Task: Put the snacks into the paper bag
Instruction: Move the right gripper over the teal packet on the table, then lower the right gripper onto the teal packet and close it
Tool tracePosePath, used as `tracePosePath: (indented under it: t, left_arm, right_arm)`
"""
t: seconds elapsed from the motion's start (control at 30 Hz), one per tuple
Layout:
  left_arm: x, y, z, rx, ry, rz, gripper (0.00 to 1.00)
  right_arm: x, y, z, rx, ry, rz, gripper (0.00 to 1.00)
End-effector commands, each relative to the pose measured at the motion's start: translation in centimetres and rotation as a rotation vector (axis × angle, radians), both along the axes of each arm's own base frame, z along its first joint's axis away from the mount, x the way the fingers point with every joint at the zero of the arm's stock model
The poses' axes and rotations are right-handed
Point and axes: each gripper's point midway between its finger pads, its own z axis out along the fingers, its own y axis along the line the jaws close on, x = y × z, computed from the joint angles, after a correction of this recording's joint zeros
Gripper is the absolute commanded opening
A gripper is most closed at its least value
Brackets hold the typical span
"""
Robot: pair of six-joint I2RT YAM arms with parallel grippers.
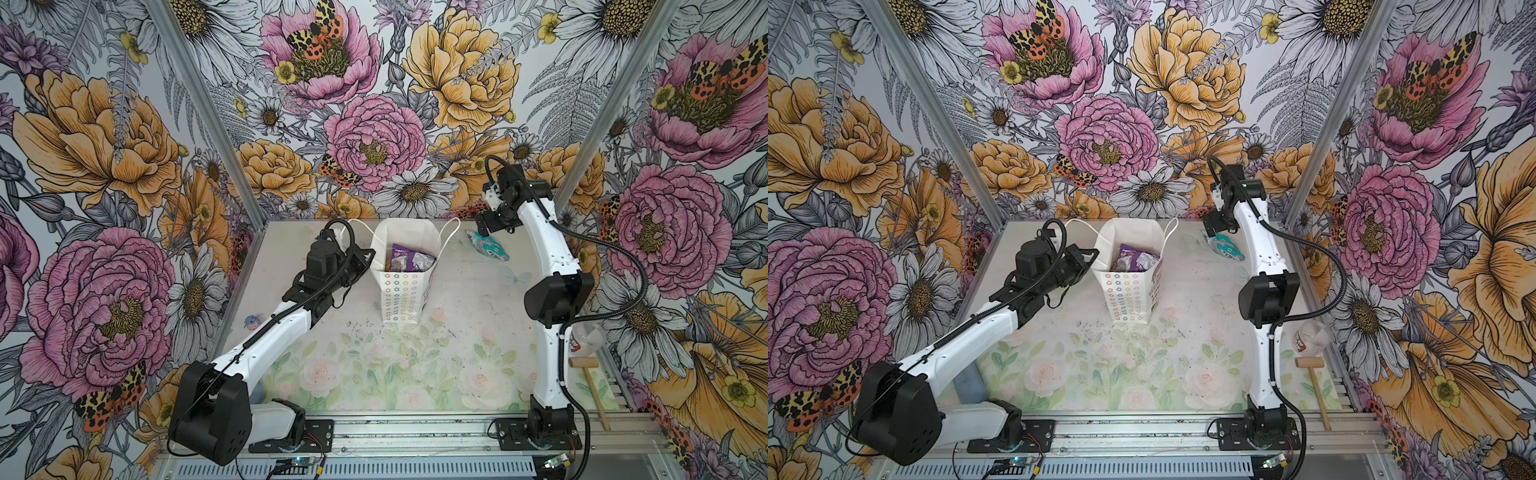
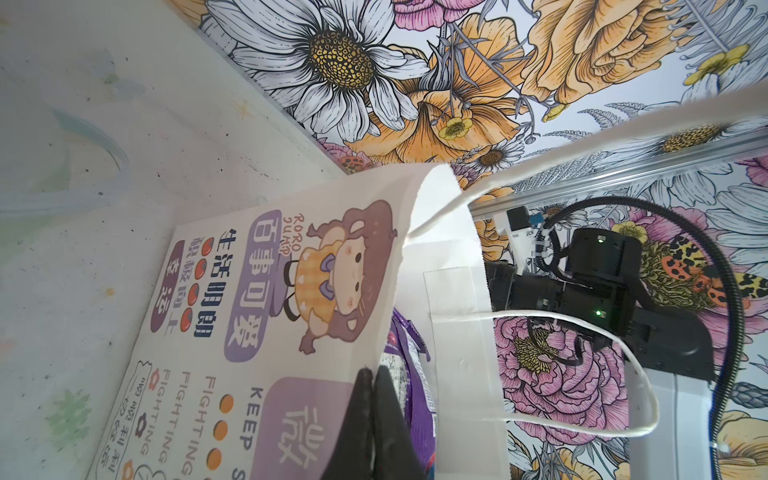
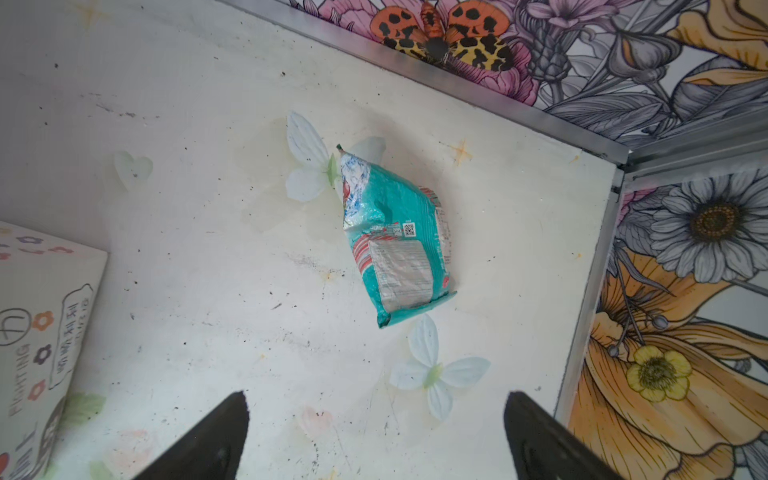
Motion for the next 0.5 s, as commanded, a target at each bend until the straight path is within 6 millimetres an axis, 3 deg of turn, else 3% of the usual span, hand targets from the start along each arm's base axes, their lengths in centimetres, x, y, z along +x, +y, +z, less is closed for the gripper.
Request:
tracePosePath:
  t: [0.0, 0.17, 0.47]
  left_arm:
    - [-0.1, 0.9, 1.1, 0.004, -0.036, 0.032, 0.0]
    - [0.1, 0.9, 1.0, 0.008, -0.033, 0.037, 0.0]
    - [0.3, 0.9, 0.8, 0.012, -0.026, 0.037, 0.0]
  right_arm:
    - [1.5, -0.4, -1.1, -0.079, -0.027, 0.075, 0.98]
    - [2.4, -0.9, -2.7, -0.123, -0.024, 0.113, 0.98]
    - [3.2, 0.4, -7.1, -0.09, 0.033, 0.182, 0.98]
